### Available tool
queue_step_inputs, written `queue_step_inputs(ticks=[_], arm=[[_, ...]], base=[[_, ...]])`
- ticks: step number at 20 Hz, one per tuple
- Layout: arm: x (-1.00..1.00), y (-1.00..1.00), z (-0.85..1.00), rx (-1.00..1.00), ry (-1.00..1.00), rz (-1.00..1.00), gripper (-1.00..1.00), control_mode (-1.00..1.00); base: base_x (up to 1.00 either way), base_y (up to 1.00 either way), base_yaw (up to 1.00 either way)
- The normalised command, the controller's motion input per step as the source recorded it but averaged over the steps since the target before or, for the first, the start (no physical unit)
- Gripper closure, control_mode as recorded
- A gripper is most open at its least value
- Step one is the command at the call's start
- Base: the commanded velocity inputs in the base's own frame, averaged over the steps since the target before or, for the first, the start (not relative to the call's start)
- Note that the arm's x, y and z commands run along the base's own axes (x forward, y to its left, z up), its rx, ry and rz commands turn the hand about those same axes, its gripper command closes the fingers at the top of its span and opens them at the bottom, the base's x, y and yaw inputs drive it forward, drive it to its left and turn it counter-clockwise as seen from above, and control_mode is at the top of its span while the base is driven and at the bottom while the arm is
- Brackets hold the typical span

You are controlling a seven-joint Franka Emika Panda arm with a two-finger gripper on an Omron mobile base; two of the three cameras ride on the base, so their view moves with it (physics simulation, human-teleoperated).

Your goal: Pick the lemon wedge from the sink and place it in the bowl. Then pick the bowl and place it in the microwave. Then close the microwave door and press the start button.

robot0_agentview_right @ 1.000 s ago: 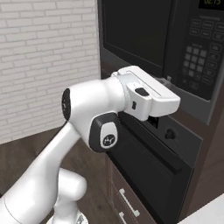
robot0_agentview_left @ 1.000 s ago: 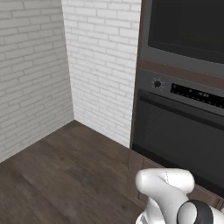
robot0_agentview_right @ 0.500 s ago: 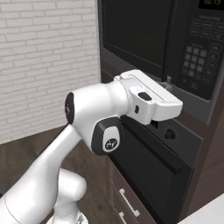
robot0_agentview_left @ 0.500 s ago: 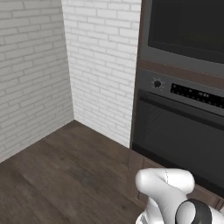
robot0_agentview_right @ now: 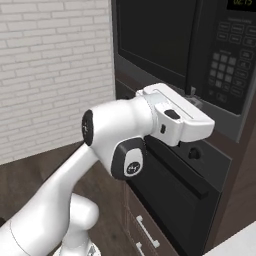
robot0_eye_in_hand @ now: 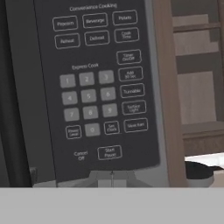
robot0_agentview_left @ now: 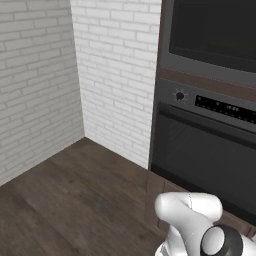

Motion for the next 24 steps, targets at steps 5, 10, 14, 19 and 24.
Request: queue_step_inputs(ticks=[5, 10, 14, 19, 24], arm=[[0.21, 0.0, -0.01, 0.0, 0.0, 0.0, 1.0, -1.0], [0.23, -0.06, 0.0, 0.0, 0.0, 0.0, 1.0, -1.0], [0.09, -0.21, 0.0, 0.0, 0.0, 0.0, 1.0, -1.0], [0.02, -0.3, 0.0, 0.0, 0.0, 0.0, 1.0, -1.0], [0.04, -0.1, -0.03, 0.0, 0.0, 0.0, 1.0, -1.0]], base=[[0.0, 0.0, 0.0], [0.0, 0.0, 0.0], [0.0, 0.0, 0.0], [0.0, 0.0, 0.0], [0.0, 0.0, 0.0]])
